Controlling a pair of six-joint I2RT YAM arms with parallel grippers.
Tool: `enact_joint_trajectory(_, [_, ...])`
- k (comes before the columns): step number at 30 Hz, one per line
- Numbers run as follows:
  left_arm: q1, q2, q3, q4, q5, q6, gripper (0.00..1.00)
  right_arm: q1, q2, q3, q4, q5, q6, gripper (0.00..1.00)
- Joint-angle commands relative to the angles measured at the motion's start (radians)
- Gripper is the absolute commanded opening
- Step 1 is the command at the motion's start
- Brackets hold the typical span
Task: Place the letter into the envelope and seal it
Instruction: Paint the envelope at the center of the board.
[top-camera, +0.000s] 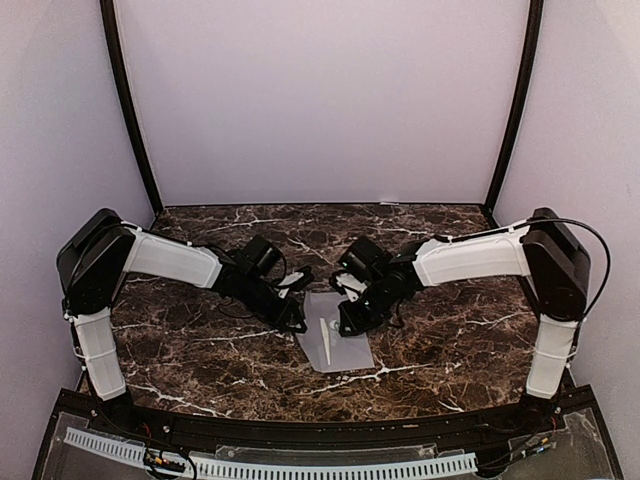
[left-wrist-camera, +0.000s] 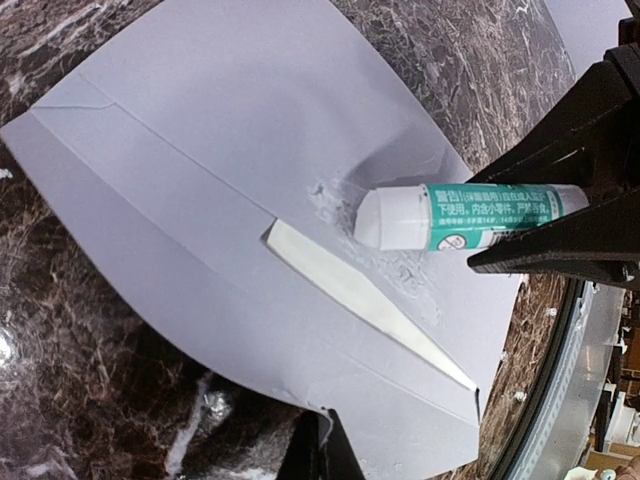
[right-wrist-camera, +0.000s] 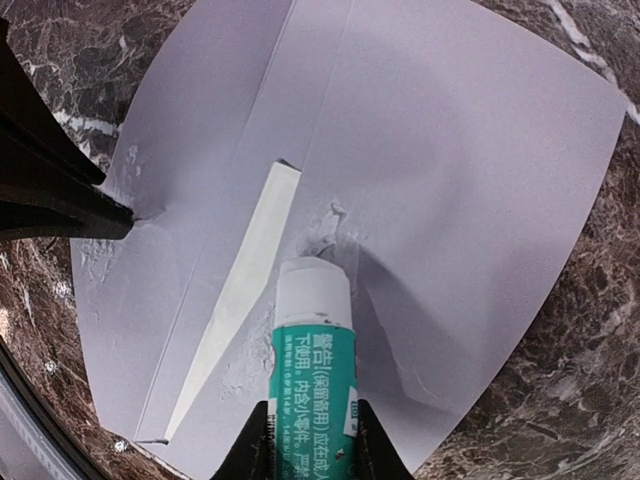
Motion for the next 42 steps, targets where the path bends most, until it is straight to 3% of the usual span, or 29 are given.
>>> enact_joint_trajectory(1, [-0.010, 0.009, 0.019, -0.038, 0.017, 0.020, 0.00, -0.024, 0.047, 0.013, 0.001, 0.058, -0.017, 0.00])
enact_joint_trajectory(13, [-0.010, 0.009, 0.025, -0.050, -0.026, 0.013, 0.00, -0.027, 0.067, 0.069, -0.026, 0.030, -0.045, 0.00])
enact_joint_trajectory(26, [-0.011, -0.003, 0.027, -0.050, -0.069, 0.004, 0.00, 0.021, -0.039, -0.065, -0.085, -0.034, -0.023, 0.00])
enact_joint_trajectory(42, [-0.010, -0.004, 0.027, -0.051, -0.073, 0.007, 0.00, 0.098, -0.047, -0.070, -0.136, -0.129, -0.030, 0.00])
